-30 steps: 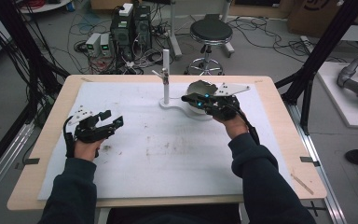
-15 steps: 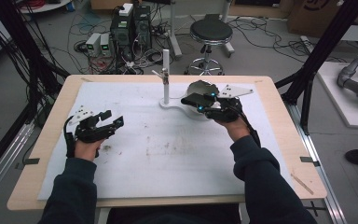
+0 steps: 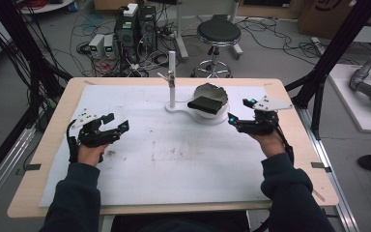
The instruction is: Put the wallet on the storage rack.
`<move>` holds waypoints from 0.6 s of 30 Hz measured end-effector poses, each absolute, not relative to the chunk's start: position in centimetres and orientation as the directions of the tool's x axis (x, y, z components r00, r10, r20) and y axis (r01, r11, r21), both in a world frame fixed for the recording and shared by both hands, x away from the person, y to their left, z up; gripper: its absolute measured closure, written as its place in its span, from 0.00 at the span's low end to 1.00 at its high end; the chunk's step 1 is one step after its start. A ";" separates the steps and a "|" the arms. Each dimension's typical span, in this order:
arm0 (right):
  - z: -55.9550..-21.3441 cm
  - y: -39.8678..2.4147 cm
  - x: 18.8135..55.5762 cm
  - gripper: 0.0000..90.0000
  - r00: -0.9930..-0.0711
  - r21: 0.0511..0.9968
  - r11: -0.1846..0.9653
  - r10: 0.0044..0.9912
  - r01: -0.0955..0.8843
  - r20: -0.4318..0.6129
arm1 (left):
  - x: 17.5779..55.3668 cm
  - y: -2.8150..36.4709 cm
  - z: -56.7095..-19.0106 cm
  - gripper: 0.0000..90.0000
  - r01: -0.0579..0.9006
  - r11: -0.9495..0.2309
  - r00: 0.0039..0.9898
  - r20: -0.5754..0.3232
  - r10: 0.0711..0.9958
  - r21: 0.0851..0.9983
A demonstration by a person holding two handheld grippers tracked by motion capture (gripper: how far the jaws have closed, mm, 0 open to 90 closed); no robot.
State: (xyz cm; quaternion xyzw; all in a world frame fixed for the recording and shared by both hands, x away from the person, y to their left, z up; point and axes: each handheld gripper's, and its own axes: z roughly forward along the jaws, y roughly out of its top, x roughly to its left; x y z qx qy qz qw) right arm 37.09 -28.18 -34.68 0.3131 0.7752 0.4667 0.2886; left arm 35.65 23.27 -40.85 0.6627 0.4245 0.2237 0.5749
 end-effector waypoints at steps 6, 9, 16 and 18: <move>-36.8 -31.5 35.2 0.24 -0.586 0.898 0.330 0.804 0.292 -0.105 | 35.8 22.9 -40.7 0.24 0.308 0.001 0.544 -0.177 0.820 0.951; -37.8 -32.8 34.6 0.24 -0.553 0.900 0.303 0.828 0.312 -0.087 | 35.7 22.8 -40.7 0.24 0.308 -0.005 0.549 -0.174 0.817 0.951; -39.1 -34.1 33.8 0.24 -0.521 0.888 0.297 0.850 0.350 -0.079 | 35.5 22.6 -40.6 0.24 0.302 -0.023 0.564 -0.159 0.811 0.953; -39.0 -34.1 33.8 0.23 -0.514 0.889 0.299 0.853 0.345 -0.088 | 35.4 22.5 -40.5 0.24 0.303 -0.025 0.566 -0.159 0.809 0.953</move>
